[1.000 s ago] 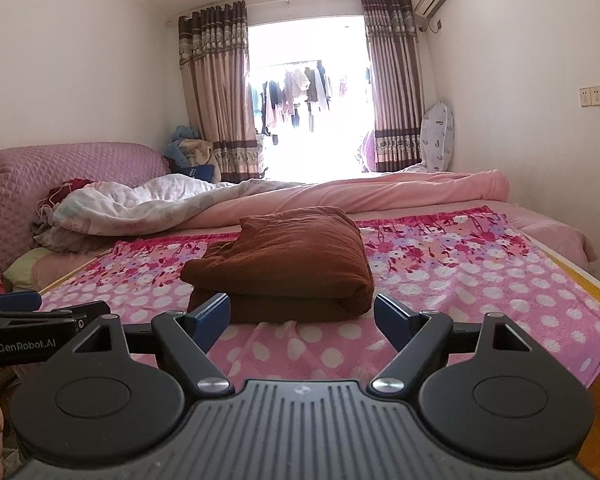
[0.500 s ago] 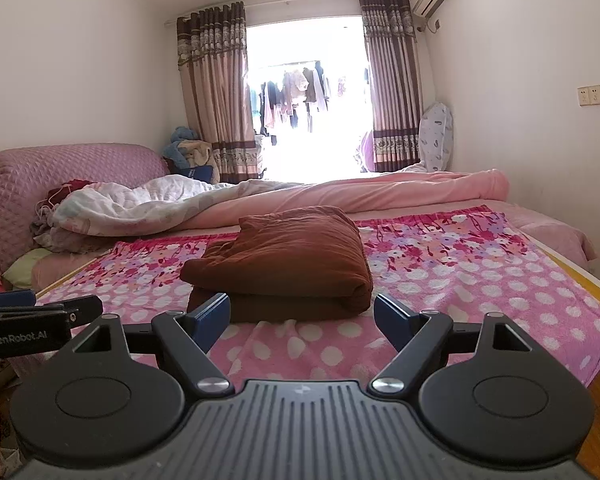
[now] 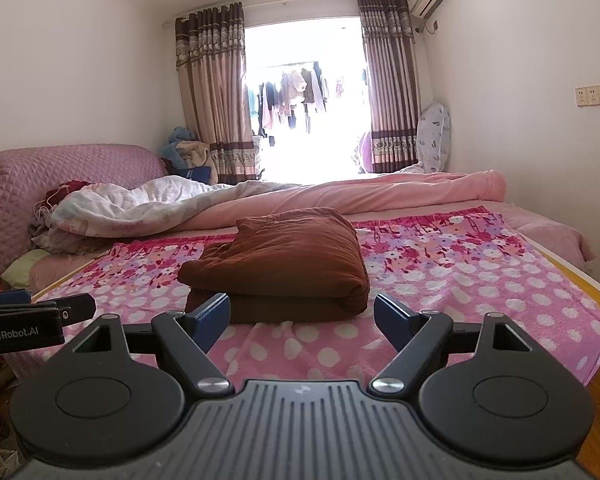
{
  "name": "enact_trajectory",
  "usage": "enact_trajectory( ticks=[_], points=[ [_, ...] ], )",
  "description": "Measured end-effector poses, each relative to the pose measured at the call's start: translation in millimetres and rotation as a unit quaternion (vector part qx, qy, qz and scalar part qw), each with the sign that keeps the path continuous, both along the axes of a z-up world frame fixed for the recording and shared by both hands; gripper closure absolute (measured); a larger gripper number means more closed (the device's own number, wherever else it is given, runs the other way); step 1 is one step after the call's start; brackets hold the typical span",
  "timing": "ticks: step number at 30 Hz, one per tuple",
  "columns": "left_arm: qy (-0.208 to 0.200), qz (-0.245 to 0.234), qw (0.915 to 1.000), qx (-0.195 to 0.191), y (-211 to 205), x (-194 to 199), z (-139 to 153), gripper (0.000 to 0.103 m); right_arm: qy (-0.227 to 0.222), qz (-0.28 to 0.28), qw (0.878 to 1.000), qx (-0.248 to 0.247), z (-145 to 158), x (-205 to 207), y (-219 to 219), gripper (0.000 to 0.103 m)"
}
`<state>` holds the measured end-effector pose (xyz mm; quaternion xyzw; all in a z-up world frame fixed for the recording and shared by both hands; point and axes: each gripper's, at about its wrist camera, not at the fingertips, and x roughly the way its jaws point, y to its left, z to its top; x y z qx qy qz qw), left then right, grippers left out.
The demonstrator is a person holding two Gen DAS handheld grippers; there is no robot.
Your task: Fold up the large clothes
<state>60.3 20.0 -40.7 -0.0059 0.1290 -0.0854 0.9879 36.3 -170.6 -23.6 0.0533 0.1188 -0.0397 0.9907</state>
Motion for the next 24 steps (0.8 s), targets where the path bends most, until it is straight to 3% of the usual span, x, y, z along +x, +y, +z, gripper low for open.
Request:
enact_trajectory(
  ticks=[24],
  points=[
    [0.003, -0.001, 1.0, 0.001, 5.4, -0.5, 0.4, 0.003, 0.0, 0.0, 1.0, 0.0, 0.6, -1.0, 0.4, 0.008]
  ],
)
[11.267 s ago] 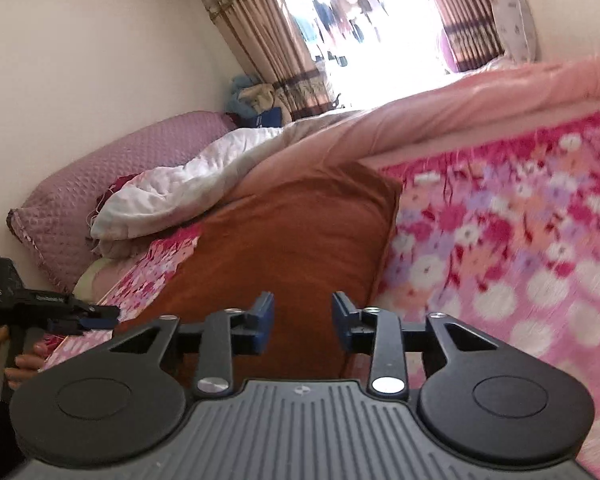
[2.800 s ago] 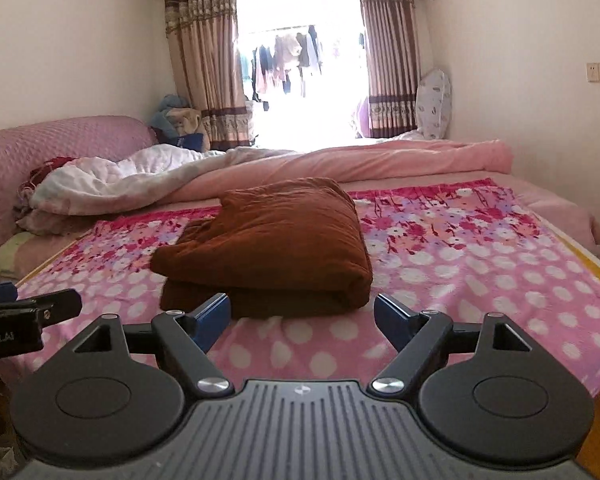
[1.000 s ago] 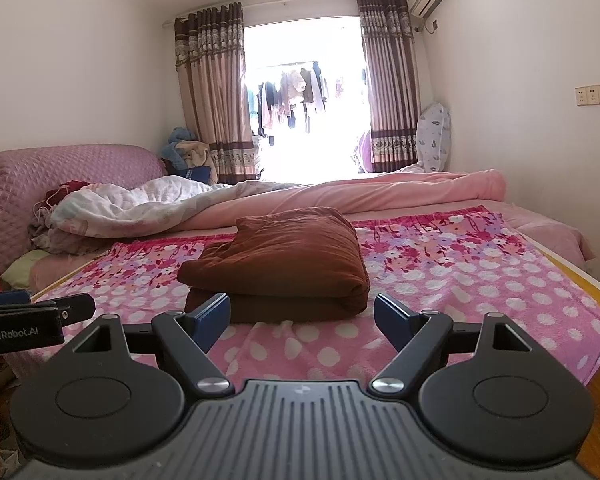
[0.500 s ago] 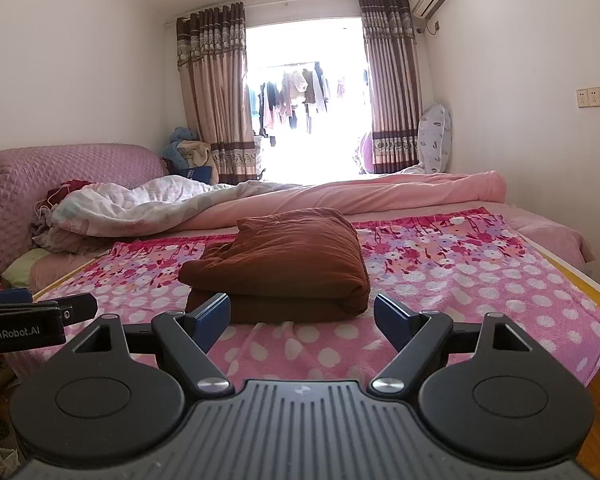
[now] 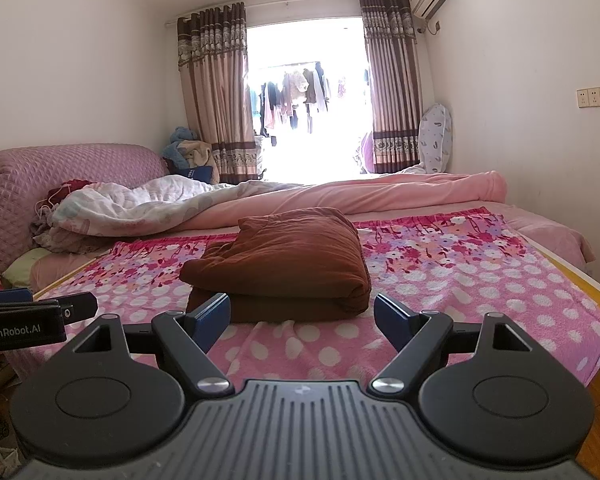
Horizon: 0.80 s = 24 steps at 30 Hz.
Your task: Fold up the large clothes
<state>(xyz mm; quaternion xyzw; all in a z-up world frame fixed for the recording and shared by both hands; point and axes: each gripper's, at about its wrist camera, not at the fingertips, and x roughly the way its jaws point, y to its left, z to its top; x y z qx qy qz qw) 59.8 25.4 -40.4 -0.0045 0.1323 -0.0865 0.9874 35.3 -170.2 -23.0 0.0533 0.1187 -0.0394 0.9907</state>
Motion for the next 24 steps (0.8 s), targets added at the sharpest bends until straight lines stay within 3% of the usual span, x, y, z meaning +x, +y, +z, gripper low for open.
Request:
enact_trajectory(
  ticks=[24],
  points=[
    [-0.002, 0.008, 0.9999, 0.007, -6.7, 0.6, -0.3, 0.003, 0.0, 0.0, 1.0, 0.0, 0.2, -0.8, 0.8, 0.008]
  ],
)
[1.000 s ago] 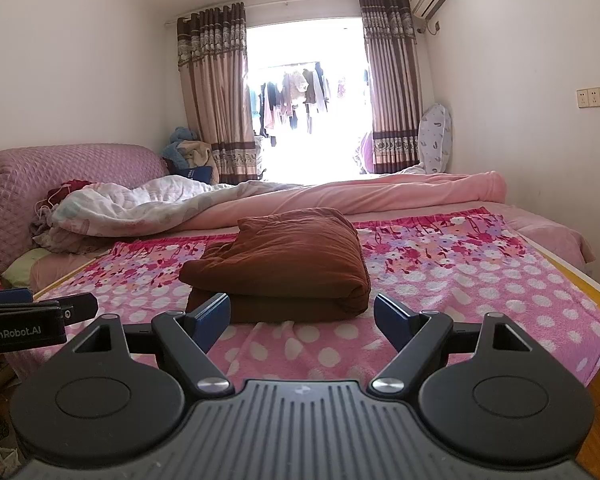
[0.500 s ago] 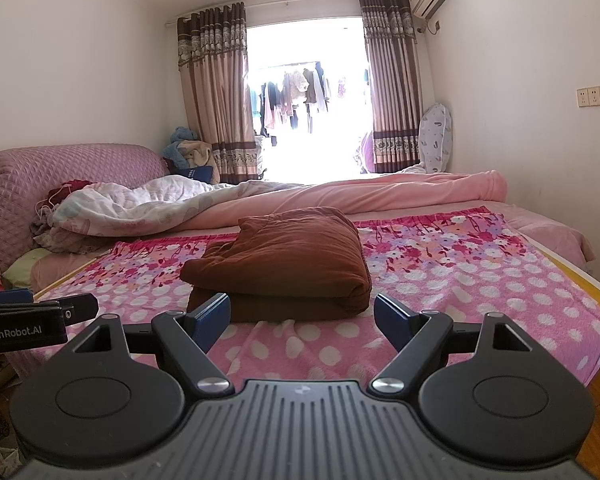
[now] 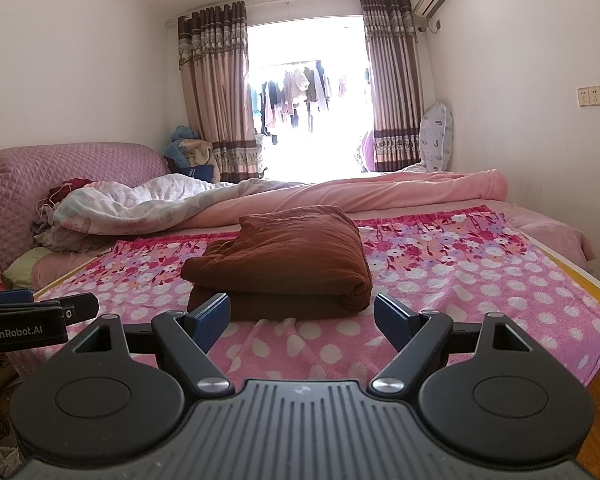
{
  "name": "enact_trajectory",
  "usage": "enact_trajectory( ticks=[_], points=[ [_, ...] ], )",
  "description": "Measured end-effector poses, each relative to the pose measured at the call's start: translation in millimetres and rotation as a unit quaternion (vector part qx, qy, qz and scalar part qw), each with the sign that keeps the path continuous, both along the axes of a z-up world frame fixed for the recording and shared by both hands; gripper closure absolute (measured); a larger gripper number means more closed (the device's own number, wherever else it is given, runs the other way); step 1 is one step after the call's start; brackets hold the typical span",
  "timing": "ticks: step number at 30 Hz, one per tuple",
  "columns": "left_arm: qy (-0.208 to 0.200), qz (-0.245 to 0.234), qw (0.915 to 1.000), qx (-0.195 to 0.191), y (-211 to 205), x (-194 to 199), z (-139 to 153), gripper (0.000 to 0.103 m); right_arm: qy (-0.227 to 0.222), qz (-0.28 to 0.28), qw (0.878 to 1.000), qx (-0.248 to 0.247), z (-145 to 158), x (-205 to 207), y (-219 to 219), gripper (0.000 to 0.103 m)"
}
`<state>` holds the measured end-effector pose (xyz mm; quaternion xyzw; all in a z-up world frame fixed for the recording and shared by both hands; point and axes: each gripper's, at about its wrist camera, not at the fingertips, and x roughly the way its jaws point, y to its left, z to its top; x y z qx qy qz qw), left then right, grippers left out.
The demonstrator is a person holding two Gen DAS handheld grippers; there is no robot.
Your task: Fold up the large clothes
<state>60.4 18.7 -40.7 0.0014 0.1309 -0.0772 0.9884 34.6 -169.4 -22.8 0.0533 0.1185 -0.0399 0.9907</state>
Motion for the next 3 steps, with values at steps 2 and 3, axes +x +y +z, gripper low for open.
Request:
enact_trajectory(
  ticks=[2, 3],
  points=[
    [-0.003, 0.002, 1.0, 0.003, -1.0, -0.5, 0.0, 0.003, 0.0, 0.0, 1.0, 0.0, -0.1, 0.8, 0.2, 0.008],
    [-0.002, 0.0, 1.0, 0.003, -1.2, -0.3, -0.2, 0.003, 0.0, 0.0, 1.0, 0.001, 0.0, 0.6, -0.3, 0.008]
  ],
)
